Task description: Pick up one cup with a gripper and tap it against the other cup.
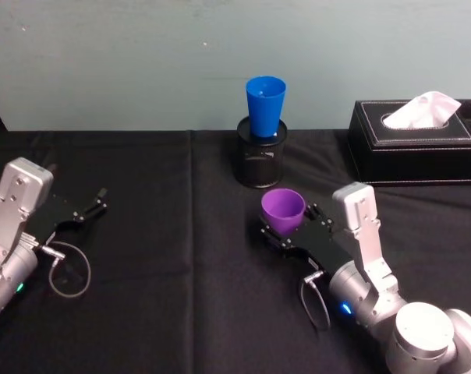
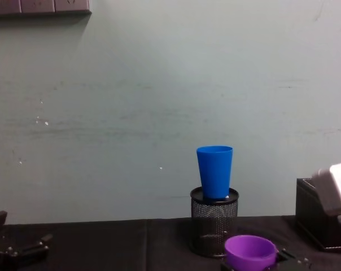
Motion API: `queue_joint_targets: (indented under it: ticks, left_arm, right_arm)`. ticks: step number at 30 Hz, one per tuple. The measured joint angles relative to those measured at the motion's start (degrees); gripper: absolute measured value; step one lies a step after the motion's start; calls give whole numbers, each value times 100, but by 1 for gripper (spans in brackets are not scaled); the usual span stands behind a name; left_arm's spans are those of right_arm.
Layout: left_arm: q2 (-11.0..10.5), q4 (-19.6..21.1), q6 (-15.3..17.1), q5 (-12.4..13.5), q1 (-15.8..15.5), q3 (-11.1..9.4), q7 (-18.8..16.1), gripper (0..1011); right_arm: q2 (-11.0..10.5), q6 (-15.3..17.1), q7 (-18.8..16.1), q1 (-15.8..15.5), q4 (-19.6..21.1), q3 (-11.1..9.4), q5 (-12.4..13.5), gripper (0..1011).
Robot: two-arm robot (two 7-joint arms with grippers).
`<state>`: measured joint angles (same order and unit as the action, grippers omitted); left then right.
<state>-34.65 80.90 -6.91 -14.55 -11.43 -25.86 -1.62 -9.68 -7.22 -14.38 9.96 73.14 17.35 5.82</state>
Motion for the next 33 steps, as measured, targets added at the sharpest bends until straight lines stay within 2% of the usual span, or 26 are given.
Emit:
queue_joint_targets:
  ticks: [4,8,10,13,16,19,23,24,28,33]
  left_arm:
    - [0,0,0,0,0,0,0,1000]
    - [0,0,0,0,0,0,0,1000]
    - [0,0,0,0,0,0,0,1000]
    - [0,0,0,0,0,0,0,1000]
    - [0,0,0,0,0,0,0,1000]
    - [0,0,0,0,0,0,0,1000]
    - [0,0,0,0,0,0,0,1000]
    - [0,0,0,0,0,0,0,1000]
    - [0,0,0,0,0,0,0,1000]
    - [0,0,0,0,0,0,0,1000]
  right_arm:
    - [-3,149,2,-49,161,-31,-3,929]
    - [-44,278,19,-137,495,-81,-13,990]
    - [-65,313,33,-188,662,-112,-9,1003]
    - [-106,370,124,-320,1139,-237,15,1003]
    - [-118,381,245,-393,1363,-332,1,1003]
    - [-91,423,551,-469,1551,-481,-156,1003]
    - [-2,538,1031,-515,1555,-658,-470,1003]
    - [33,594,1242,-515,1492,-703,-651,1003]
    - [122,653,1719,-483,1252,-777,-1077,1003]
    - [231,646,1989,-425,980,-879,-1309,1003]
